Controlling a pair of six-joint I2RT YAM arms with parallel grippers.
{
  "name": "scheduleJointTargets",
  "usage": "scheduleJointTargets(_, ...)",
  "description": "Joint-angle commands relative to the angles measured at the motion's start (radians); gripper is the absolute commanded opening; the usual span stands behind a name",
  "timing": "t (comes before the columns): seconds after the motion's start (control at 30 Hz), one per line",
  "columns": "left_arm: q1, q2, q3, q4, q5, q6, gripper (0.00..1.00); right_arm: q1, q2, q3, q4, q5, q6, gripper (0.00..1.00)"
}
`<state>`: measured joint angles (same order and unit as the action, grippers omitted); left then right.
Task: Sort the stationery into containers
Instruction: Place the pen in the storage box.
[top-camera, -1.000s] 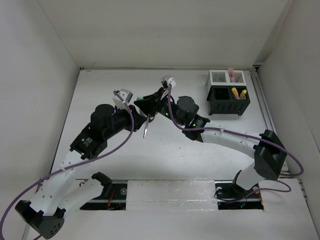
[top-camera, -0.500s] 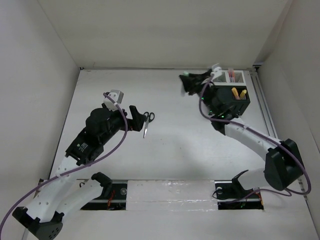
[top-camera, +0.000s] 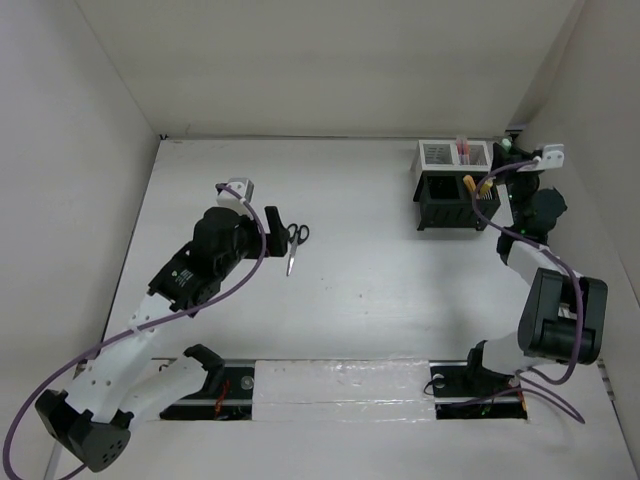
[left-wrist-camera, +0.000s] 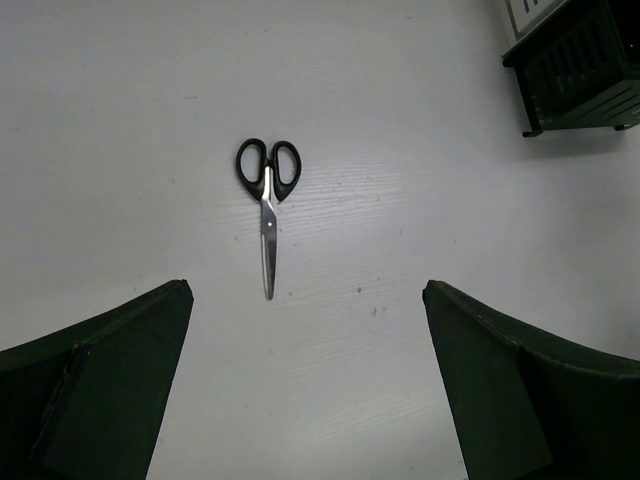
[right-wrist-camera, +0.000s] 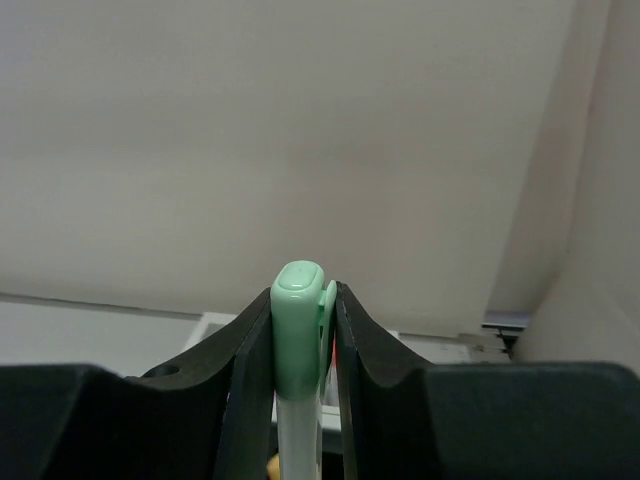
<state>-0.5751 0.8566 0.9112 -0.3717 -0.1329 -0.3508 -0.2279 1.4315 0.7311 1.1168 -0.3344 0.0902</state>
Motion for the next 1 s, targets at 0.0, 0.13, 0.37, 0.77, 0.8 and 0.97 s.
scheduleJointTargets(0.0, -0.003, -0.042, 0.012, 0.010, -0.016, -0.010, 1.00, -0.056, 0.030, -0.010, 0.123, -0.104, 0.023, 0.00)
scheduleJointTargets(0.13, -0.003, -0.053, 0.012, 0.010, 0.006, -0.010, 1.00, -0.080, 0.076, -0.033, 0.144, -0.136, 0.023, 0.00)
scheduleJointTargets(0.37, -0.003, -0.053, 0.012, 0.010, 0.015, -0.010, 1.00, -0.106, 0.124, -0.119, 0.325, -0.203, 0.091, 0.00)
scheduleJointTargets(0.77, -0.003, -0.053, 0.012, 0.010, 0.047, -0.010, 1.00, -0.106, 0.245, -0.073, 0.435, -0.267, 0.163, 0.00)
scheduleJointTargets(0.8, -0.003, -0.053, 0.012, 0.010, 0.047, -0.010, 1.00, -0.106, 0.245, -0.062, 0.448, -0.267, 0.163, 0.00)
scheduleJointTargets(0.97, -0.003, -0.053, 0.012, 0.019, 0.056, -0.010, 1.00, -0.116, 0.299, 0.000, 0.469, -0.288, 0.224, 0.00)
